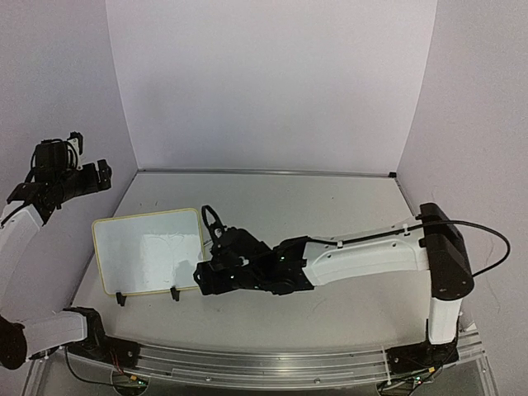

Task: Write a sentence on the whiteboard
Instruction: Pick up the whiteboard stand from the corner of the board.

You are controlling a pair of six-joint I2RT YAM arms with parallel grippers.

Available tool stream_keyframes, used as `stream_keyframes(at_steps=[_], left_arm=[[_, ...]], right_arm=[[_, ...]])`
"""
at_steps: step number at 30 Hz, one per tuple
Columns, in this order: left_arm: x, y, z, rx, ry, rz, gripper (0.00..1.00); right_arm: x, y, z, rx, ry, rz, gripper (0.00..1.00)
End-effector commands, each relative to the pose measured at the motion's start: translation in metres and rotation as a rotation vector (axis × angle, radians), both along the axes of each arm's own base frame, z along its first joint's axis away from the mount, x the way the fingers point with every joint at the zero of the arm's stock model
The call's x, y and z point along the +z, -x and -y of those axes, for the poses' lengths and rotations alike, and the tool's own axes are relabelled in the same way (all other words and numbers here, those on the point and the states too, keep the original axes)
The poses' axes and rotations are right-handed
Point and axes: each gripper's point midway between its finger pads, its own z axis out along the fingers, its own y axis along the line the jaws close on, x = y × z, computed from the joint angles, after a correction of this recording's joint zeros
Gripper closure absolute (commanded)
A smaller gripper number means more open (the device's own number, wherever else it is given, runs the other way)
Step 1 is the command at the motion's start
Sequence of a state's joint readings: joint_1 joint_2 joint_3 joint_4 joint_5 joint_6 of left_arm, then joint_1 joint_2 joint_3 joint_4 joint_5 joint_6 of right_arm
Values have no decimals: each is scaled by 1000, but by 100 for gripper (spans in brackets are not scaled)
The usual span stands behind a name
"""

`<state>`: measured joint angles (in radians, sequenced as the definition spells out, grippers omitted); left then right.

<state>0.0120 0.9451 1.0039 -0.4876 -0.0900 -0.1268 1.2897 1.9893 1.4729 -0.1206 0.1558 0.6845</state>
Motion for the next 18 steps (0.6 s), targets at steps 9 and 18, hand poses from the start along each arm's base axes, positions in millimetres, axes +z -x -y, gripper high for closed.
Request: stream_keyframes(at_steps=[9,18], left_arm=[[14,0,3,-15,-10,51,0],[13,-1,4,-17,-3,46,0]], right_arm=[[-52,8,-67,40,129,68,34],[-73,30,-109,92,104,73,42]])
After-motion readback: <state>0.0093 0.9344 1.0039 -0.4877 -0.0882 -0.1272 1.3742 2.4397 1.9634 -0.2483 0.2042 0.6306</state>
